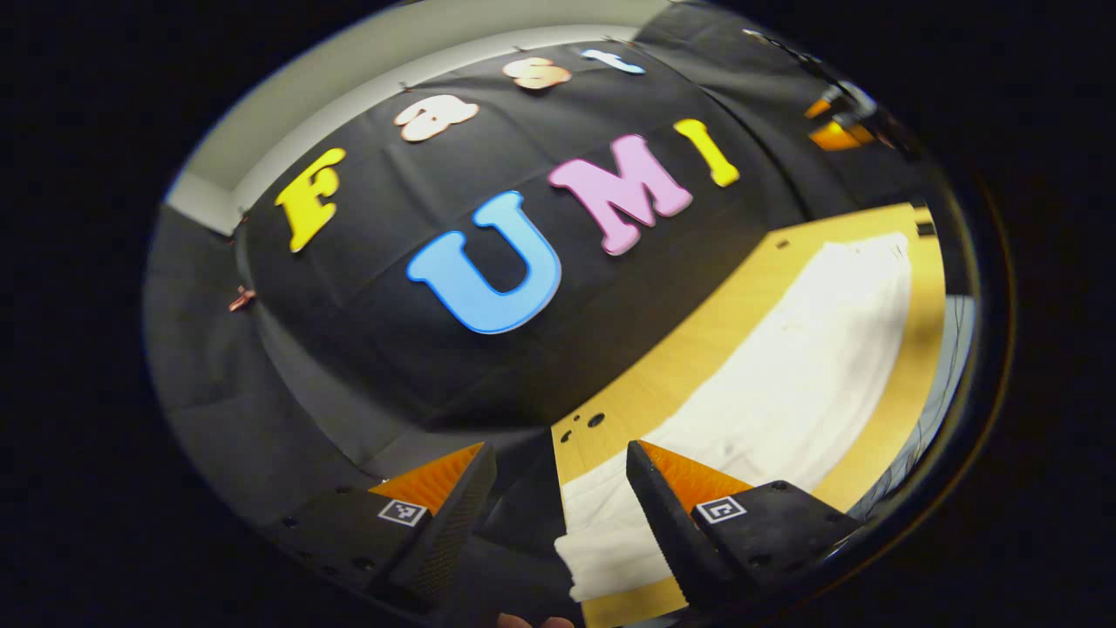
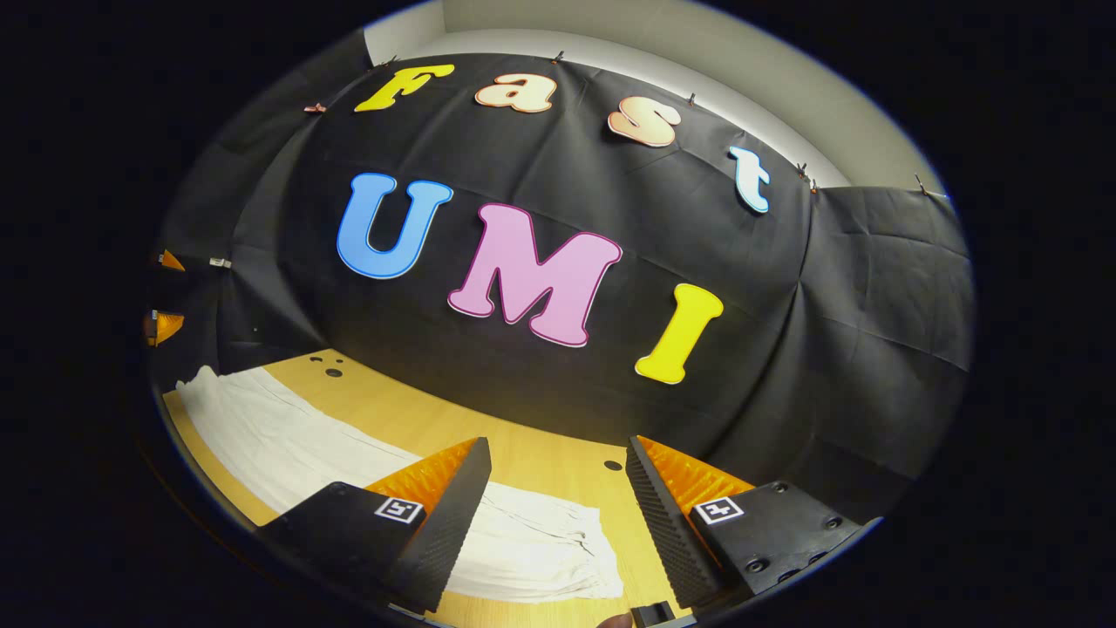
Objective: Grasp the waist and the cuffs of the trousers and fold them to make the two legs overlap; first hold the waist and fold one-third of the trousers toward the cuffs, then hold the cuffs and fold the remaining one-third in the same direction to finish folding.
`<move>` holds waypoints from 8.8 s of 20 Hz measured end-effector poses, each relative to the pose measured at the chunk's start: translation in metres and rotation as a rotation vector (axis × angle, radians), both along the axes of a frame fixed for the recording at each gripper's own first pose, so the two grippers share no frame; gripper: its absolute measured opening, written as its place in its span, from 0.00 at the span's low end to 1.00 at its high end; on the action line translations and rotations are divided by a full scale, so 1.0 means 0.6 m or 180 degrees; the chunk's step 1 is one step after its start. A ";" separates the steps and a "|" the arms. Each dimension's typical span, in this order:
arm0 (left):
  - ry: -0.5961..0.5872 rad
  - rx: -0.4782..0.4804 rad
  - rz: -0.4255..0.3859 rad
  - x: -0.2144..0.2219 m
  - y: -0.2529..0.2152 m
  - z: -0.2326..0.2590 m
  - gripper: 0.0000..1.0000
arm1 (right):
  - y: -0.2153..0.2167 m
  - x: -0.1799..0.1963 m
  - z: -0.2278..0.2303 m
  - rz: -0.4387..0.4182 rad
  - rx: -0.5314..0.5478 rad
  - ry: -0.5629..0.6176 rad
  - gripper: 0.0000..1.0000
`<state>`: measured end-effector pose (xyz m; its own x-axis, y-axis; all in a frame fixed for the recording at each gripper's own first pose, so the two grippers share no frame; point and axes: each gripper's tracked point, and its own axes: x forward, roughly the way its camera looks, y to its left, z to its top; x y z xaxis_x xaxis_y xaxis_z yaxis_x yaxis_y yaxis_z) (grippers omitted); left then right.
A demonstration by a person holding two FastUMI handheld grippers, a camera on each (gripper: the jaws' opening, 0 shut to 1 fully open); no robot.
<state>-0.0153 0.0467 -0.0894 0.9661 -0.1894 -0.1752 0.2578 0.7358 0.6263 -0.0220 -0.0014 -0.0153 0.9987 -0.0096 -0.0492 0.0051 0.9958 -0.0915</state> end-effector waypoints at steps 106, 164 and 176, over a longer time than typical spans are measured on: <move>0.2328 0.1386 0.0578 0.386 0.080 -0.529 0.05 | -0.078 0.386 -0.538 0.1002 -0.2104 0.1905 0.09; 0.1788 -0.3824 0.1751 0.180 0.010 -0.429 0.92 | -0.087 0.222 -0.553 -0.1056 0.2569 0.2258 0.86; 0.2375 -0.4297 0.2012 0.160 -0.016 -0.500 0.96 | -0.112 0.280 -0.626 -0.1844 0.3350 0.2346 0.62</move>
<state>0.0806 0.0373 -0.3895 0.7293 -0.2164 -0.6491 -0.3412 0.7072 -0.6192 0.1460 -0.0687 -0.3909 0.6083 -0.0364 -0.7929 0.7098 0.4721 0.5228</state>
